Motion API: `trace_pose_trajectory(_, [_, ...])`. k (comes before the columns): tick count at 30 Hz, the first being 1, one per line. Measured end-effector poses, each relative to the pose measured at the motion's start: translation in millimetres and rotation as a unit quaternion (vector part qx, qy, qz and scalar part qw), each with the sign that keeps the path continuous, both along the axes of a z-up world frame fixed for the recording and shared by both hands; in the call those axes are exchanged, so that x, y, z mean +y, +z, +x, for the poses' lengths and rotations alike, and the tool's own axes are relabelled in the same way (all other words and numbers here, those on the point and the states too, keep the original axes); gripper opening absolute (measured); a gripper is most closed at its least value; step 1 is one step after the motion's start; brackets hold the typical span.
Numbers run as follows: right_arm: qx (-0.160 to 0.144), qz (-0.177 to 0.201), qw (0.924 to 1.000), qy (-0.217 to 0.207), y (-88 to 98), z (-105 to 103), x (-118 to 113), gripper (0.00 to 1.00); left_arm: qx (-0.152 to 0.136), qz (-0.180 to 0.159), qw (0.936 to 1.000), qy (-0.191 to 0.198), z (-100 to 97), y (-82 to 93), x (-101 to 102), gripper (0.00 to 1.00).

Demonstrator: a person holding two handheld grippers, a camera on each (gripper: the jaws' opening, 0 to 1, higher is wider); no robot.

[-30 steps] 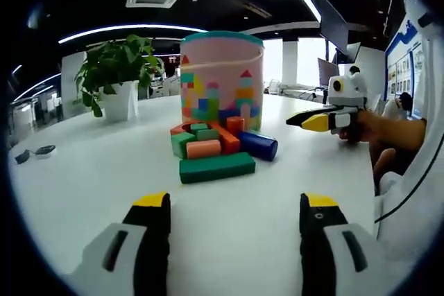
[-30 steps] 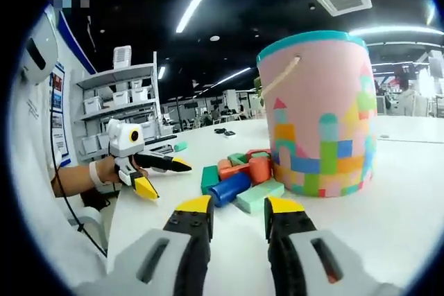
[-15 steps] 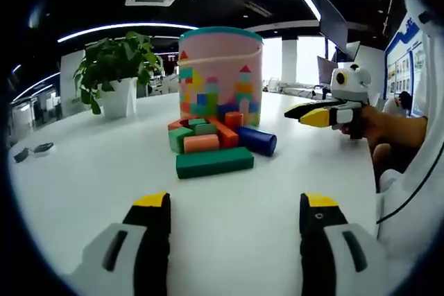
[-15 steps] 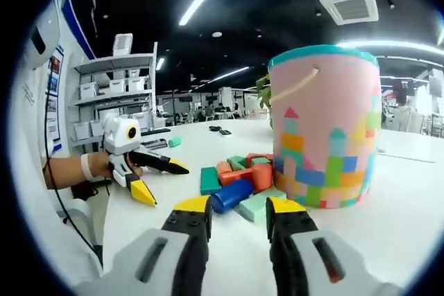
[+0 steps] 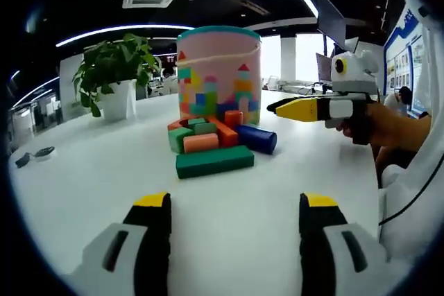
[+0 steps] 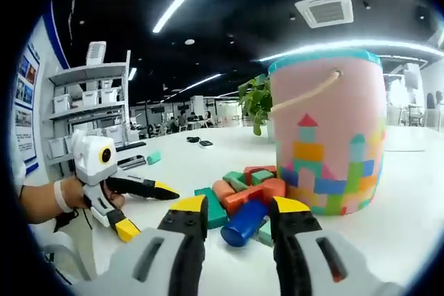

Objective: Arrange the toys in the designated storage area by placing each visible toy with the group until no toy remains scattered across the table.

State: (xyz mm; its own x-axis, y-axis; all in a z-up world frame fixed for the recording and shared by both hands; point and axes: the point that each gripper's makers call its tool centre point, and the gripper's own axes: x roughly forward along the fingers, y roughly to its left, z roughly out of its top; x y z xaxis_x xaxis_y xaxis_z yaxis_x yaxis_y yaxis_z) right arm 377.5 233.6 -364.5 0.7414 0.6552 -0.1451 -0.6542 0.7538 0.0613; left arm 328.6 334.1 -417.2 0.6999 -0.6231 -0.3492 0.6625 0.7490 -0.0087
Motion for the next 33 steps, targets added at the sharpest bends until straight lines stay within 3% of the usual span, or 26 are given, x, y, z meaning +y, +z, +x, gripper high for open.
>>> trace_pose_trajectory(8, [-0.013, -0.028, 0.9992, -0.025, -3.2, 5, 10, 0.35, -0.001, 0.000, 1.0000, -0.003, -0.9, 0.5, -2, 0.77])
trace_pose_trajectory(13, [-0.002, -0.053, 0.9984, -0.022, -18.7, 7, 19, 0.32, -0.001, 0.000, 1.0000, -0.001, -0.8, 0.5, -2, 0.78])
trace_pose_trajectory(15, [0.008, -0.082, 0.9964, -0.022, -33.3, 7, 18, 0.28, 0.000, 0.000, 1.0000, -0.001, -0.7, 0.5, -2, 0.78])
trace_pose_trajectory(20, [0.008, -0.066, 0.9975, -0.026, -28.9, 10, 18, 0.28, -0.001, 0.000, 1.0000, 0.003, 0.1, 0.6, -2, 0.78])
trace_pose_trajectory(25, [0.011, -0.099, 0.9947, -0.023, -38.7, 11, 19, 0.27, -0.001, 0.000, 1.0000, 0.006, 1.1, 0.1, -2, 0.78])
trace_pose_trajectory(33, [0.003, -0.109, 0.9939, -0.016, -39.2, 11, 15, 0.24, -0.001, -0.001, 1.0000, 0.007, 1.3, -0.5, -2, 0.78])
